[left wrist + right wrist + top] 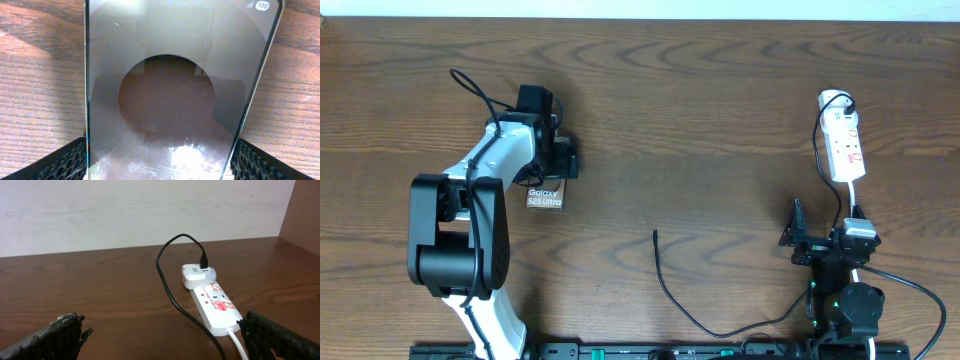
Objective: Plug charger to phone and switch on socket
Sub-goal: 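Lower the left gripper and close it on the phone's long edges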
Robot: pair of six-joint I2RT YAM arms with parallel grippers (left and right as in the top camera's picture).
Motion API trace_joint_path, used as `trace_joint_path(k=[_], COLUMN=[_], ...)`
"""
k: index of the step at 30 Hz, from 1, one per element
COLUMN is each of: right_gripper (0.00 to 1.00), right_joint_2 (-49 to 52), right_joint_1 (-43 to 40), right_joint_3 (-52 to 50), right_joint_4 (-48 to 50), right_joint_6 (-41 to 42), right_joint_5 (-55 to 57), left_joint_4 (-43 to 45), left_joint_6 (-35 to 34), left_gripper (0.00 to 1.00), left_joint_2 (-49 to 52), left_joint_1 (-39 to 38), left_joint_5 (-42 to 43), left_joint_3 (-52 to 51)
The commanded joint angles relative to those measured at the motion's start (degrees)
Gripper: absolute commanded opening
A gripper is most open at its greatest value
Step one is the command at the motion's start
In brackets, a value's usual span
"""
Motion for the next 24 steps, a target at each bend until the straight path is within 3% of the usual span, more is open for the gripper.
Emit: trace_joint_path(k=[1,8,24], right_gripper=[0.99,0.99,0.99], right_joint_2=[-0.13,-0.13,-0.13], right_joint_1=[0.35,0.35,0.35], right_joint_3=[-0.09,-0.09,-0.09], right_joint_4=[-0.17,-0.17,-0.17], right_joint_6=[-0.68,-0.68,-0.68], right_joint_5=[0.5,0.5,0.5], left_joint_4=[-0.66,-0.63,-0.63], left_joint_6=[0.02,0.02,0.02], left_gripper=[0.88,0.86,0.71], left_joint_2=[1.16,1.16,1.16], left_joint_1=[-0.09,-0.09,-0.09], left_joint_5=[-1.88,-1.88,-1.88], left_joint_3=[-1.79,-1.79,-1.79])
